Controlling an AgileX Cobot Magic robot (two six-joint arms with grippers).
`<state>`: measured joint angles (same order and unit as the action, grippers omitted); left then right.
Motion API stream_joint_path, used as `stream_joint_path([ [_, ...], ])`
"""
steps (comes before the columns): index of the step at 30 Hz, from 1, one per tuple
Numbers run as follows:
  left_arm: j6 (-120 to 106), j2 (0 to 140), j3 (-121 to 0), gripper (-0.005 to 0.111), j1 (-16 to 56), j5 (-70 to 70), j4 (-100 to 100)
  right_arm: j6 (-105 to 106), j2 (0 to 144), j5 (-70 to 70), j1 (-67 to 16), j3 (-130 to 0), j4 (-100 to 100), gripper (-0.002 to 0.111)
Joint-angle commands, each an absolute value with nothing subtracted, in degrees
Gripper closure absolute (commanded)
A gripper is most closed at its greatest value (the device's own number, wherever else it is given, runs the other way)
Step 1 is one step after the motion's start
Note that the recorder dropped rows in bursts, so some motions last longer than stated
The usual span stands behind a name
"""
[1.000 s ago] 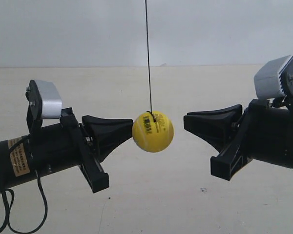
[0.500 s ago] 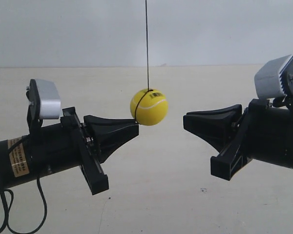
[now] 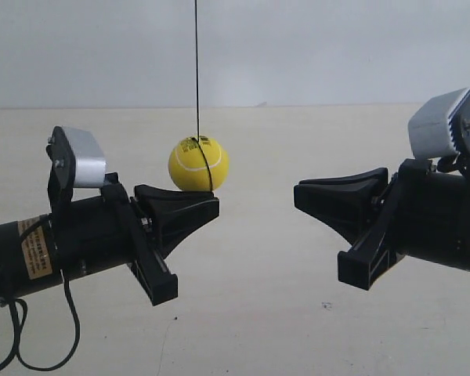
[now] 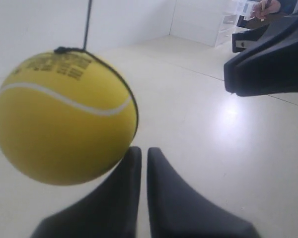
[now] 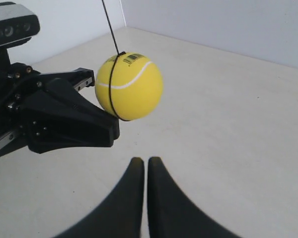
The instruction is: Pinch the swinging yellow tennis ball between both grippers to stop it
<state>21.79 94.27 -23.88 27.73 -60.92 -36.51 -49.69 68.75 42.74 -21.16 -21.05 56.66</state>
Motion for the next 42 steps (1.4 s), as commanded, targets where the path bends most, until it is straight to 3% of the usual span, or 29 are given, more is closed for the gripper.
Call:
stream_joint_path([
  [1,21.8,94.3,-24.0,0.102,28.1,-60.4,-36.1,-49.4,68.7,43.0,-21.3,-21.4,56.8,0.108],
  [18,21.5,94.3,-24.0,0.102,28.1,-60.0,-36.9,-48.8,68.7,41.7,-21.3,-21.4,56.0,0.108],
  [27,22.3,94.3,-24.0,0.102,28.1,-60.1,-38.4,-42.8,79.1,50.7,-21.3,-21.4,54.8,0.108],
  [42,21.8,94.3,-24.0,0.102,28.1,-60.3,-38.6,-42.3,80.4,55.8,-21.3,-21.4,55.7,0.108],
])
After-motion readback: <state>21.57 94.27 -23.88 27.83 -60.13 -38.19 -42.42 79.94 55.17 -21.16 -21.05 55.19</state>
